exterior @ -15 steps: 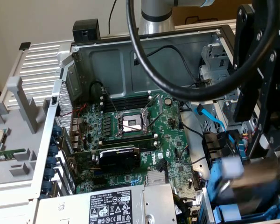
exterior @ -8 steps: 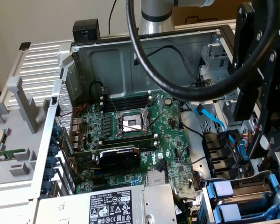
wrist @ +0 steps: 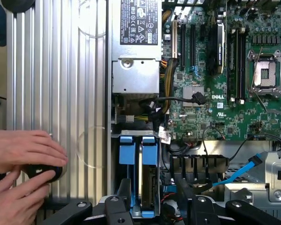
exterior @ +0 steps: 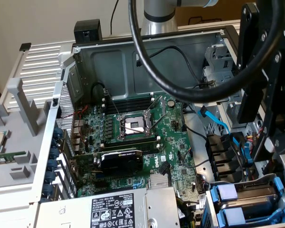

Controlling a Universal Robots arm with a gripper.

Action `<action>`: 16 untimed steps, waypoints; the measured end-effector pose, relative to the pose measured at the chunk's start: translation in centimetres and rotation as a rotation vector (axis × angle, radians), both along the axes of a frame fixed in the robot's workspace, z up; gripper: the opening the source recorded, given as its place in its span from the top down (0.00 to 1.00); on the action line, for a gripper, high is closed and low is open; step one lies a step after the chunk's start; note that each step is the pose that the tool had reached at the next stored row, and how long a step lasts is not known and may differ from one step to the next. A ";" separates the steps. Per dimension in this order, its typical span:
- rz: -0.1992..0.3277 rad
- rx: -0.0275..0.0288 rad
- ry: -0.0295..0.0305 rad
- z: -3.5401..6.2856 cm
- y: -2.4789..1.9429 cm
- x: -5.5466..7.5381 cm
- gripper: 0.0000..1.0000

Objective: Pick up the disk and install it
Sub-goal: 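Insert the disk into the insertion slot, then insert the first disk wire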

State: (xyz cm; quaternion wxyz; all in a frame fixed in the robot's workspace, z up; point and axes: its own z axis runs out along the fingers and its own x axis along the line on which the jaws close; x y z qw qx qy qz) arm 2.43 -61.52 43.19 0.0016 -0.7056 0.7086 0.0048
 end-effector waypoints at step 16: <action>-0.010 0.0404 -0.0102 -0.05 0.13 2.1 0.49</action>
